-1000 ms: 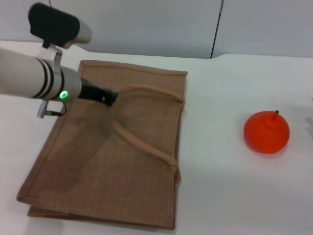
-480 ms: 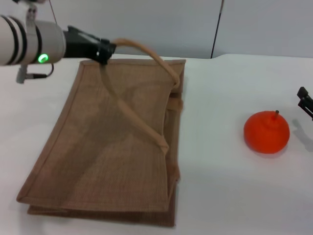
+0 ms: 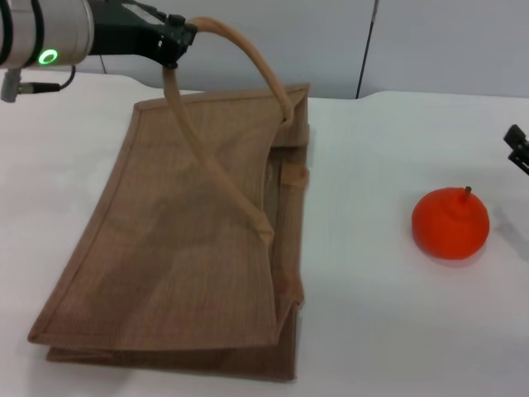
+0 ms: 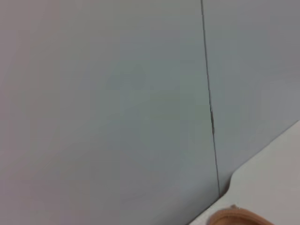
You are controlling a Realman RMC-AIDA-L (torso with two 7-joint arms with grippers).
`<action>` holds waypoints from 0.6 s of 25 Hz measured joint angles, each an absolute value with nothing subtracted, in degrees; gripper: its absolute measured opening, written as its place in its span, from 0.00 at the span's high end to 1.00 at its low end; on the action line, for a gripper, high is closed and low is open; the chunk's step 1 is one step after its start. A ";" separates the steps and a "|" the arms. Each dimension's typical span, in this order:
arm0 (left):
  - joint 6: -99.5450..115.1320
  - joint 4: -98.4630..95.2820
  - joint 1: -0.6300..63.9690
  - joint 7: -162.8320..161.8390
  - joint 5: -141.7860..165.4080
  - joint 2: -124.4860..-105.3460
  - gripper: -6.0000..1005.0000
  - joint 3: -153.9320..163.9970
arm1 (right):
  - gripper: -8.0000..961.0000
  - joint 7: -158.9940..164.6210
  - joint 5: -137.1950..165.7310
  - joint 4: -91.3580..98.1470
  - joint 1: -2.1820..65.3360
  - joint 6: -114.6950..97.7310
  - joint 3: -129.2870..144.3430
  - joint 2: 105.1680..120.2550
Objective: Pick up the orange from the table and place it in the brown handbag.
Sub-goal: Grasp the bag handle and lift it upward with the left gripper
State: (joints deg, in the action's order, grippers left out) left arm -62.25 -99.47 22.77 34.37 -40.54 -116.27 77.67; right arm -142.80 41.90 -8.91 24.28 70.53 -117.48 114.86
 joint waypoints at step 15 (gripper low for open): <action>-65.41 -105.01 22.61 35.28 -39.85 -116.19 0.87 75.96 | 0.09 -124.30 64.91 -19.08 23.88 70.49 -117.35 113.22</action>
